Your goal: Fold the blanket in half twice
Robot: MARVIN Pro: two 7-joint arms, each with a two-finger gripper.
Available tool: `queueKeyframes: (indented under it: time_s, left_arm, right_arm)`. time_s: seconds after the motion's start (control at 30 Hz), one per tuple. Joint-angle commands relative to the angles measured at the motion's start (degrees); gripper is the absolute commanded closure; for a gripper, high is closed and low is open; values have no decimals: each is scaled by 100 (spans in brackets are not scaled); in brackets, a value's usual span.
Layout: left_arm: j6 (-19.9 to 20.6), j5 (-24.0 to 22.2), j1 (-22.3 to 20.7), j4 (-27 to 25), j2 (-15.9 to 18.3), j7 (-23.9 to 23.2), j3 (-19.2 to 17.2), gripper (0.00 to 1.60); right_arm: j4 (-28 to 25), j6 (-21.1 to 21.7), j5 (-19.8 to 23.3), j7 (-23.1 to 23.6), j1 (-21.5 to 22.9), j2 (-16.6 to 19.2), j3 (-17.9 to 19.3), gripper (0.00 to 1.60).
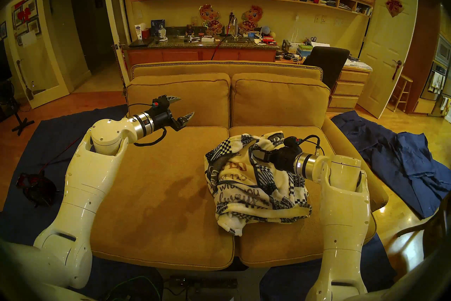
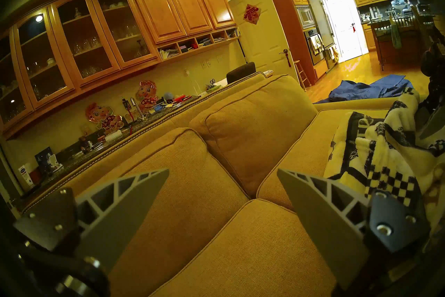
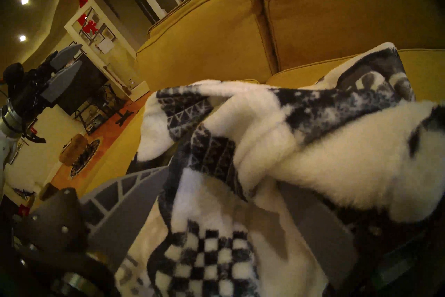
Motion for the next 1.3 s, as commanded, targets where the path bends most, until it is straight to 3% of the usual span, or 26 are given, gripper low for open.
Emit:
queueKeyframes:
  time_s: [0.0, 0.53, 1.27]
  left_arm:
    - [-19, -2, -86, -52, 5, 5, -15, 0]
    - [-20, 4, -87, -52, 0, 0, -20, 0]
    - [-21, 13, -87, -52, -7, -7, -28, 0]
  right_arm:
    - [-187, -142, 195, 455, -103, 386, 89, 14]
    - [-458, -77, 549, 511, -167, 569, 52, 12]
    - [26, -335, 588, 220, -21, 660, -342, 11]
